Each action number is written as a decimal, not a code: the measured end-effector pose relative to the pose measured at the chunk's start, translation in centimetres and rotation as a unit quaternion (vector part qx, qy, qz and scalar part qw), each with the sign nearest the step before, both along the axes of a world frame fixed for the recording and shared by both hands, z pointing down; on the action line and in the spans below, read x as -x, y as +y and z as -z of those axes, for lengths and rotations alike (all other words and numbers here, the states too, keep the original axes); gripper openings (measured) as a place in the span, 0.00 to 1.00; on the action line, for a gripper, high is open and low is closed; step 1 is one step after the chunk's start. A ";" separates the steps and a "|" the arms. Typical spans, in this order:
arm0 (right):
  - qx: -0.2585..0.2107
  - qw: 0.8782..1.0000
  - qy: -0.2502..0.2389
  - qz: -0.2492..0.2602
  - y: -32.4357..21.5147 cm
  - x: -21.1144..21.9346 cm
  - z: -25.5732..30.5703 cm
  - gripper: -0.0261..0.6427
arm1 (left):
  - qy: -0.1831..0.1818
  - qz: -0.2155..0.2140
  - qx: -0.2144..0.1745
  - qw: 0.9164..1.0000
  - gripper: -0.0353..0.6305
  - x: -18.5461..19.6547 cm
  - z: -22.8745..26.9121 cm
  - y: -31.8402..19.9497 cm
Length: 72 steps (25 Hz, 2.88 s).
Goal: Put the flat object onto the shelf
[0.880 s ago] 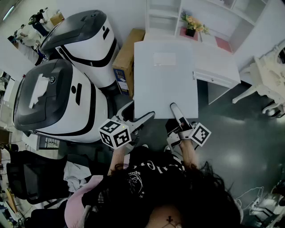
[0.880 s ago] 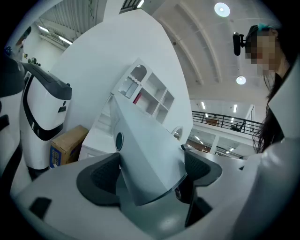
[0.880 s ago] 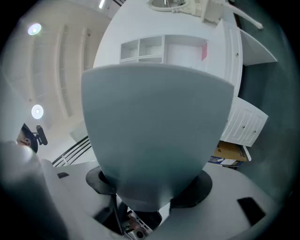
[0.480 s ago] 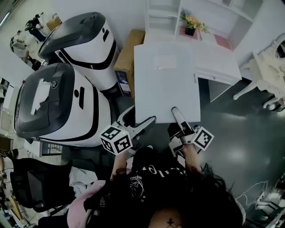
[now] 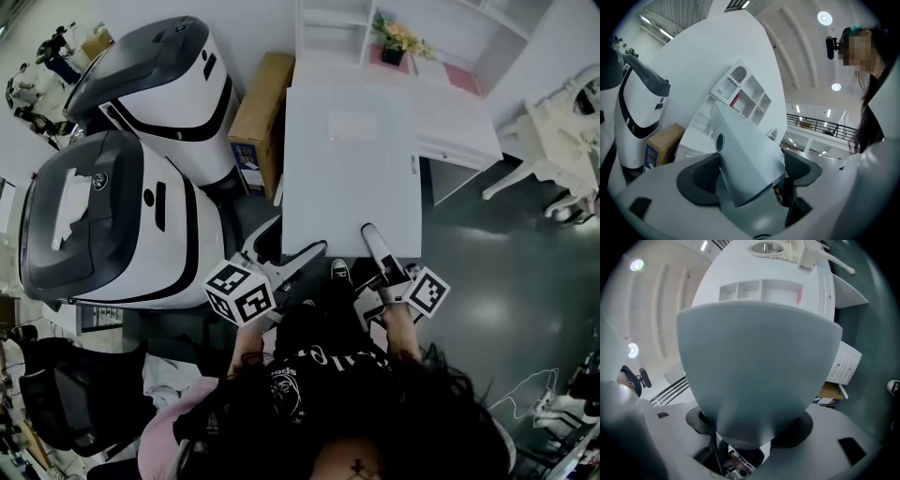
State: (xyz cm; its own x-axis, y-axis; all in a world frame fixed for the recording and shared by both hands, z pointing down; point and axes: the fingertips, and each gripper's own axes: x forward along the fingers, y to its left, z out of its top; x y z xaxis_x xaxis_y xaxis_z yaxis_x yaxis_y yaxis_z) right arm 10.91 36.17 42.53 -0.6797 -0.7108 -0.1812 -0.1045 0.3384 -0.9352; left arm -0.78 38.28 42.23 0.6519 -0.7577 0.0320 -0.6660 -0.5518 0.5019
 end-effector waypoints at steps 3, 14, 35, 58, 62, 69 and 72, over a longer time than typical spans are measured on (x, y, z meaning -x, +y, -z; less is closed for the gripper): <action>0.003 1.000 0.000 0.000 -1.5 -0.5 -0.4 0.50 | -0.003 -0.003 0.005 1.000 0.73 -0.5 -0.3 -1.6; 0.007 0.999 -0.015 0.031 -15.7 -1.9 -0.8 0.50 | -0.016 0.027 0.009 0.999 0.73 -2.0 -0.4 -15.2; 0.024 0.995 -0.032 0.090 -37.4 -5.7 -0.7 0.50 | -0.033 0.087 0.012 0.996 0.73 -6.2 0.7 -35.5; 0.056 0.994 -0.032 0.089 -47.2 -2.5 -1.8 0.50 | -0.035 0.082 0.022 0.996 0.73 -2.9 0.2 -45.5; 0.047 0.995 -0.027 0.087 -50.3 -0.8 -1.0 0.50 | -0.033 0.077 0.014 0.996 0.73 -1.2 0.9 -48.7; 0.055 0.995 -0.027 0.078 -54.4 2.0 -0.5 0.50 | -0.026 0.067 0.008 0.997 0.73 1.7 1.4 -53.1; 0.064 0.995 -0.023 0.071 -56.0 2.7 -0.7 0.50 | -0.019 0.059 0.010 0.998 0.73 2.6 1.2 -54.8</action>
